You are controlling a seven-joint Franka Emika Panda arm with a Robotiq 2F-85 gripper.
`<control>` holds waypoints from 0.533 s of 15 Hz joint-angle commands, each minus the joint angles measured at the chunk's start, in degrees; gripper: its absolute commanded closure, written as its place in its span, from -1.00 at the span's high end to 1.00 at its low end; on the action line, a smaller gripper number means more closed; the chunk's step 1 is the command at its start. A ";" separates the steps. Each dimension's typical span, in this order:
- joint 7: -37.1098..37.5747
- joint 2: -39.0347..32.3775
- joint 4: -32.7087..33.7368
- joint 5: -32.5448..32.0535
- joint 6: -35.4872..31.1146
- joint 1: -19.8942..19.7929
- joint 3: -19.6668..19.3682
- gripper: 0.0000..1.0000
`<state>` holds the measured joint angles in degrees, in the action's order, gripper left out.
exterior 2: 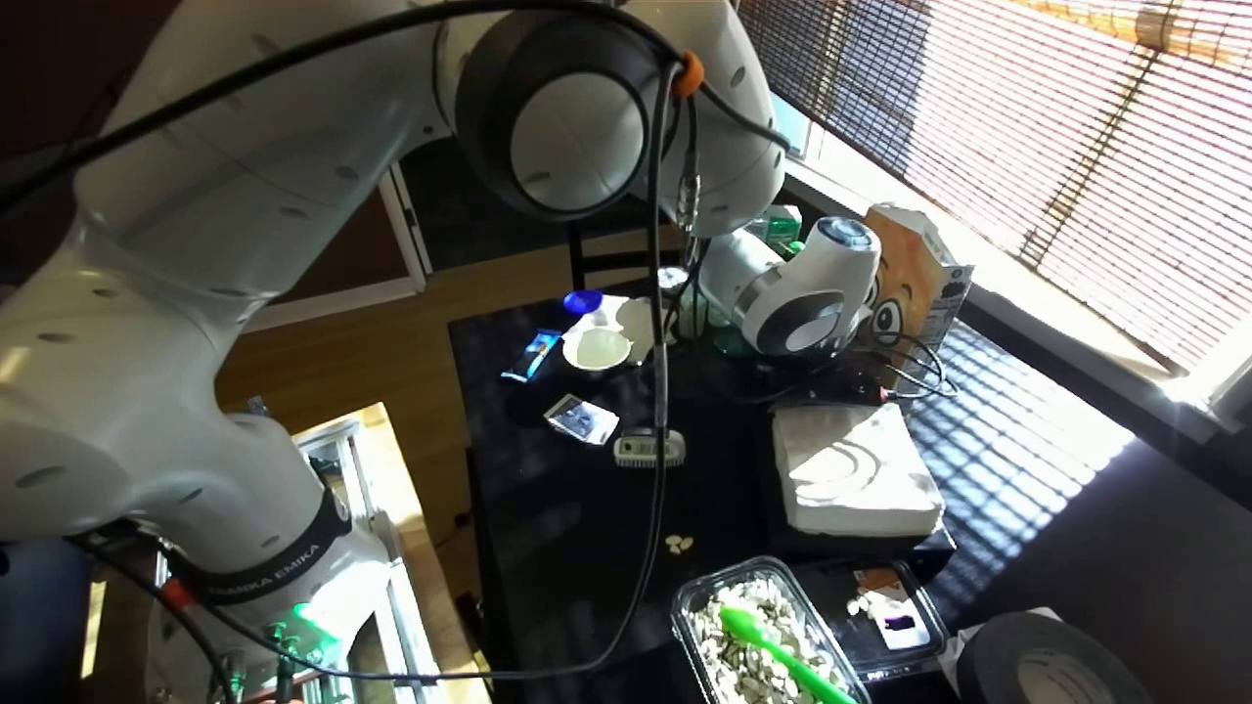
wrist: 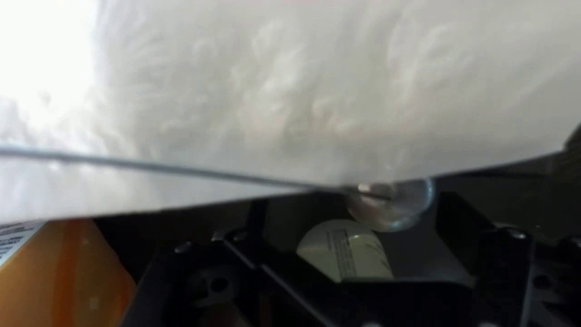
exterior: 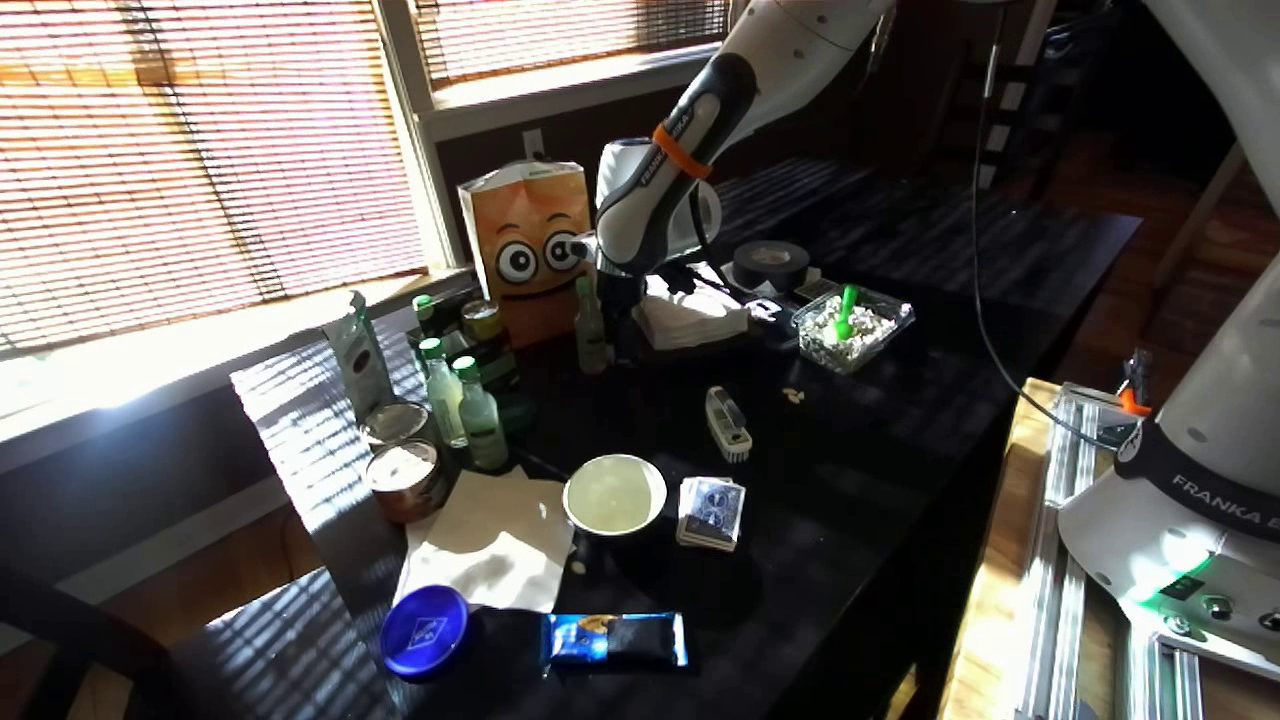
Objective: Put the small objects over the tissues
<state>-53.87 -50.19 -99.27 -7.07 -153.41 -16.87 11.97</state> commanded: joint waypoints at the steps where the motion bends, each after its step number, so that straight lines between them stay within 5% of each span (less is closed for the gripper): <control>1: -2.21 -1.44 3.18 1.33 3.22 0.03 0.21 0.68; 8: -3.40 -0.63 4.09 0.92 9.43 1.18 -0.92 0.54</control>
<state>-55.27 -50.69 -96.79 -7.06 -147.87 -16.73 11.82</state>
